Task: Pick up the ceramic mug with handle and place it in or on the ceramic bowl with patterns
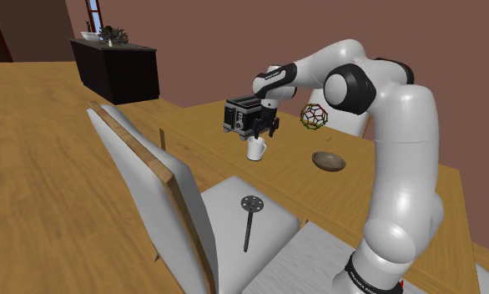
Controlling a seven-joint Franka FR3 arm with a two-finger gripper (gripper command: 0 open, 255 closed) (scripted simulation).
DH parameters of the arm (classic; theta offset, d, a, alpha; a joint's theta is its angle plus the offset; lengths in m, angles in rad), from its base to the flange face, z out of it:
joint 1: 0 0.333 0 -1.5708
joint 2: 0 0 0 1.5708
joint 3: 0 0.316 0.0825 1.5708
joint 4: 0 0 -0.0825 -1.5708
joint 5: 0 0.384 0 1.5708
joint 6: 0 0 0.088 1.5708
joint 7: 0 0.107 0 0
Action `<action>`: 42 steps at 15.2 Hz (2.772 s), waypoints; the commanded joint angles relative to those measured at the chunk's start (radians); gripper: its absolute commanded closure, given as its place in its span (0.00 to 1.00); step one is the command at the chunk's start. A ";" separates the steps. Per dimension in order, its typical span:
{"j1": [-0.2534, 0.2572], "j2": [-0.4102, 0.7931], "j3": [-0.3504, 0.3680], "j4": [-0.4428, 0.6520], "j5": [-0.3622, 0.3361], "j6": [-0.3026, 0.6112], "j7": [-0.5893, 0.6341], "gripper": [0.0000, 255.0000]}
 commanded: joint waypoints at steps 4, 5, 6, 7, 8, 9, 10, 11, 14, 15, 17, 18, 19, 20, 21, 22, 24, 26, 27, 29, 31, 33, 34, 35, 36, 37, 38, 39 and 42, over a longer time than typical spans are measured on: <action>-0.008 0.046 0.006 -0.006 0.016 0.050 -0.014 0.00; -0.008 0.051 0.007 -0.012 0.018 0.061 -0.016 0.00; -0.008 0.057 0.008 -0.018 0.021 0.072 -0.017 0.00; -0.008 0.059 0.009 -0.022 0.022 0.079 -0.018 0.00; -0.008 0.060 0.009 -0.022 0.022 0.079 -0.018 0.00; -0.008 0.060 0.009 -0.022 0.022 0.079 -0.018 0.00; -0.008 0.060 0.009 -0.022 0.022 0.079 -0.018 0.00; -0.008 0.060 0.009 -0.022 0.022 0.079 -0.018 0.00; -0.008 0.060 0.009 -0.021 0.022 0.079 -0.018 0.00; -0.008 0.060 0.009 -0.021 0.022 0.079 -0.018 0.00; -0.008 0.060 0.009 -0.021 0.022 0.079 -0.018 1.00; -0.008 0.060 0.009 -0.021 0.022 0.079 -0.018 1.00; -0.008 0.060 0.009 -0.021 0.022 0.079 -0.018 1.00; -0.008 0.060 0.009 -0.021 0.022 0.079 -0.018 1.00; -0.008 0.060 0.009 -0.022 0.022 0.079 -0.018 1.00; -0.008 0.060 0.009 -0.021 0.022 0.079 -0.018 1.00; -0.008 0.060 0.009 -0.021 0.022 0.078 -0.018 1.00; -0.007 0.054 0.008 -0.016 0.020 0.068 -0.016 1.00; -0.007 0.048 0.007 -0.011 0.017 0.057 -0.014 1.00; -0.006 0.038 0.005 0.002 0.013 0.035 -0.010 1.00; -0.006 0.028 0.003 0.015 0.009 0.013 -0.006 1.00; -0.005 0.019 0.001 0.029 0.005 -0.010 -0.003 1.00; -0.005 0.015 0.000 0.036 0.003 -0.021 -0.001 1.00; -0.005 0.011 0.000 0.044 0.001 -0.033 0.001 1.00; -0.005 0.007 -0.001 0.052 -0.001 -0.045 0.002 1.00; -0.005 0.004 -0.002 0.060 -0.003 -0.056 0.004 1.00; -0.005 0.000 -0.003 0.069 -0.004 -0.068 0.006 1.00; -0.005 -0.003 -0.003 0.078 -0.006 -0.080 0.007 1.00; -0.005 -0.012 -0.005 0.106 -0.010 -0.116 0.012 1.00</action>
